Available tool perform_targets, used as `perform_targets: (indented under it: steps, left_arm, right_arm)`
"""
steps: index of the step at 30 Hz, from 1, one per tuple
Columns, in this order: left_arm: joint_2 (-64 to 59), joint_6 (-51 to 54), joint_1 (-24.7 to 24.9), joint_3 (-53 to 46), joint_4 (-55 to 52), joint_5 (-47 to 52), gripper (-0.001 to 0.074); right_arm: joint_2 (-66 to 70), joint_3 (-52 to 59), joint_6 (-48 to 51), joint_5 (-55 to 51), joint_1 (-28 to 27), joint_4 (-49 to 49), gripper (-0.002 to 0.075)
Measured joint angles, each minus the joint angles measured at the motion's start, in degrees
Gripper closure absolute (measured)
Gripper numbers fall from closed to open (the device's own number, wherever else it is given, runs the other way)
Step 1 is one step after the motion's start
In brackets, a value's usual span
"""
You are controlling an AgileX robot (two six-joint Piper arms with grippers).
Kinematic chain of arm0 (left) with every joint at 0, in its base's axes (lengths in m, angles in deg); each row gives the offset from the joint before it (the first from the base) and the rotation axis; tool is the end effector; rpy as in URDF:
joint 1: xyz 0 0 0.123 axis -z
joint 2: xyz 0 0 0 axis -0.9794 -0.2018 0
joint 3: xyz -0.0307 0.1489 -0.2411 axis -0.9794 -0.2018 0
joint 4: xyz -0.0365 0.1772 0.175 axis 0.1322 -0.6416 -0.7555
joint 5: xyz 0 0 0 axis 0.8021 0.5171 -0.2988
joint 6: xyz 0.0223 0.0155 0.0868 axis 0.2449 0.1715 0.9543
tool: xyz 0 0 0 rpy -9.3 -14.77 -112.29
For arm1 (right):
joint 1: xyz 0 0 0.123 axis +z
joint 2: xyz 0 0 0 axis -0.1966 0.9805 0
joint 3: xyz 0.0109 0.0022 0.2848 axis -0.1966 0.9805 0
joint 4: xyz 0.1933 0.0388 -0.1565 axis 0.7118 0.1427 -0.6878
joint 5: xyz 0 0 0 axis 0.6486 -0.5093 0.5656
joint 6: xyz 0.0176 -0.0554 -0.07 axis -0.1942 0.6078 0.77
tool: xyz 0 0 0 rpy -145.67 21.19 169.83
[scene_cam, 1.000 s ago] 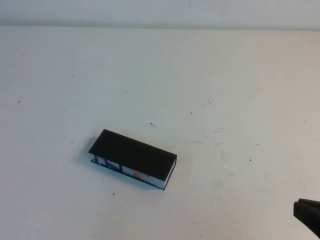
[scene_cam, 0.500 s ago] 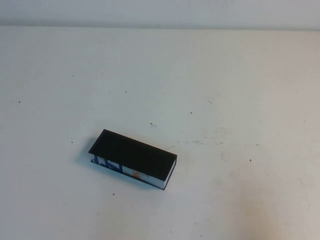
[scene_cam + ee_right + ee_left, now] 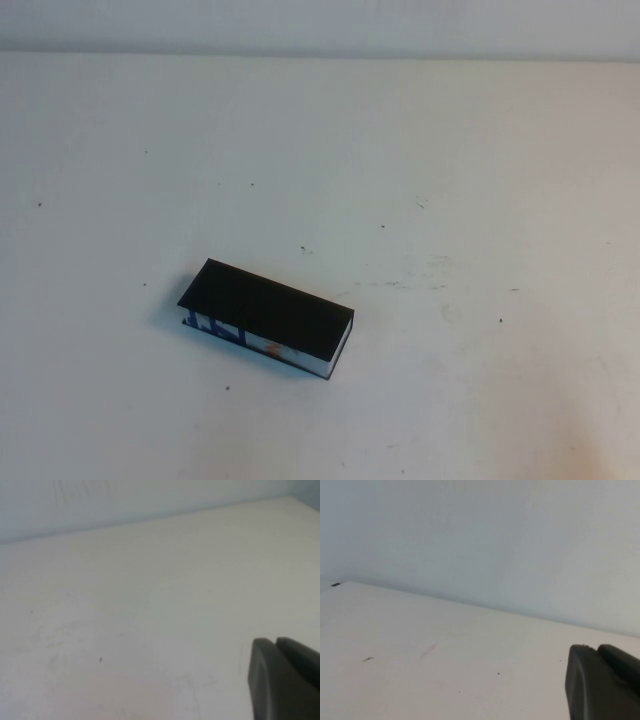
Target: Return glasses to glasses case
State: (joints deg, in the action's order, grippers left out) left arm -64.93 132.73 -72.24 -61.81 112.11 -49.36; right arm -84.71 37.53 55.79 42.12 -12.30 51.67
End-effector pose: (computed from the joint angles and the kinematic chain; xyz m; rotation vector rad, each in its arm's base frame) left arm 0.0559 0.0134 0.2071 -0.2050 1.4665 -0.0483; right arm 0.0562 -0.0008 0.1848 0.1147 1.7181 0.0764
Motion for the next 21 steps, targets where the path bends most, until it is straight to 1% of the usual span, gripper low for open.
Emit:
perform_targets:
  steps: [3,5,21]
  left_arm:
    - [0.04,0.0,0.0,-0.1,0.0,-0.25,0.0739]
    - [0.13,0.0,0.0,-0.1,0.0,-0.38,0.0739]
    - [0.13,0.0,0.0,-0.1,0.02,-0.48,0.0739]
  right_arm:
    - [-0.14,0.0,0.0,-5.63,0.51,0.38,0.0737]
    - [-0.14,0.0,0.0,-7.42,0.51,0.48,0.0737]
    - [-0.14,0.0,0.0,-7.61,0.51,0.74,0.0737]
